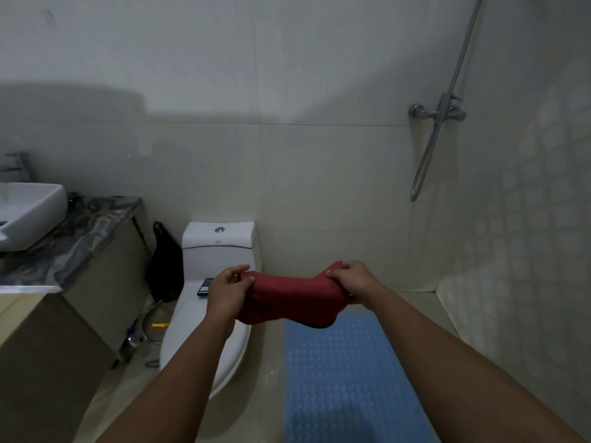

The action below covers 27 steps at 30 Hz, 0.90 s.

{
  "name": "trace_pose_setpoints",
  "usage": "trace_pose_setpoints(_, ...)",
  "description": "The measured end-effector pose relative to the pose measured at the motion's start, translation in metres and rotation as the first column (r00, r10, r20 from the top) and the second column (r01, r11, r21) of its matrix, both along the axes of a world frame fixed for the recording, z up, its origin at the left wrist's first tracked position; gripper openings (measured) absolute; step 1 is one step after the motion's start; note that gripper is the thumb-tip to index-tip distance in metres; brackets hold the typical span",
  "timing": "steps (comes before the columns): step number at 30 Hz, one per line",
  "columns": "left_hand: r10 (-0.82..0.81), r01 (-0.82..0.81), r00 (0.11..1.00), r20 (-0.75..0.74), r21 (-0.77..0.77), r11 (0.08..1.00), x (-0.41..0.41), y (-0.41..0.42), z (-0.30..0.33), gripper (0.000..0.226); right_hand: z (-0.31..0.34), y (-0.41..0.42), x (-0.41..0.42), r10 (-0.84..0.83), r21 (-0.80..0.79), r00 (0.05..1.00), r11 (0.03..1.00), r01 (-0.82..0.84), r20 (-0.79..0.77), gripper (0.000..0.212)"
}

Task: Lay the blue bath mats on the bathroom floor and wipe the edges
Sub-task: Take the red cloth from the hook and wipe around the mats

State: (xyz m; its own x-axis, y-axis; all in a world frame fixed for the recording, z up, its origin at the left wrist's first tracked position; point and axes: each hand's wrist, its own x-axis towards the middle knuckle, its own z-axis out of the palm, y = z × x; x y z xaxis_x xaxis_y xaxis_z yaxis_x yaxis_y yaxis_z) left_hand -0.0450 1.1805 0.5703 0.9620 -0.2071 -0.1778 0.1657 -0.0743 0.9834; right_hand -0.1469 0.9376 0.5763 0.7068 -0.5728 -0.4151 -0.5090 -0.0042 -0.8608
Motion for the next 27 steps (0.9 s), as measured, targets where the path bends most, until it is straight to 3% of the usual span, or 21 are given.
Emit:
trace_pose_setpoints(3,0.021,-0.021,1.000,-0.005,-0.022,1.000,0.005,0.007,0.001,0.023,0.007,-0.005,-0.002,-0.024,0.139,0.997,0.990,0.015,0.069,0.024)
trace_pose_setpoints(7,0.055,-0.054,0.998,0.030,-0.022,0.998,0.011,0.013,0.003,0.024,0.010,-0.013,-0.006,-0.060,0.245,0.986,0.969,0.021,0.154,0.051)
trace_pose_setpoints(11,0.012,-0.014,0.997,0.082,0.025,1.000,0.010,0.016,0.009,0.036,0.012,-0.015,-0.009,0.014,0.216,0.975,0.974,-0.063,0.221,0.049)
trace_pose_setpoints(15,-0.056,0.054,0.998,0.016,0.094,0.994,0.020,0.026,0.007,0.043,0.016,-0.019,-0.011,0.101,0.175,0.968,0.974,-0.143,0.230,0.048)
trace_pose_setpoints(21,0.032,-0.037,0.999,0.035,0.150,0.988,0.021,0.038,-0.007,0.029,0.006,-0.015,-0.011,0.186,-0.093,0.975,0.980,-0.176,0.121,0.031)
trace_pose_setpoints(23,-0.024,-0.007,0.994,0.104,0.286,0.958,0.021,0.041,-0.010,0.028,0.003,-0.014,-0.012,0.201,-0.179,0.975,0.967,-0.182,0.093,0.027)
trace_pose_setpoints(25,-0.132,-0.003,0.970,0.204,0.553,0.833,0.017,0.043,-0.011,0.026,-0.001,-0.014,-0.013,0.210,-0.252,0.976,0.949,-0.188,0.060,0.025)
trace_pose_setpoints(27,-0.189,-0.053,0.946,0.264,0.699,0.714,0.011,0.044,-0.010,0.018,-0.006,-0.014,-0.013,0.220,-0.314,0.975,0.928,-0.199,0.033,0.027)
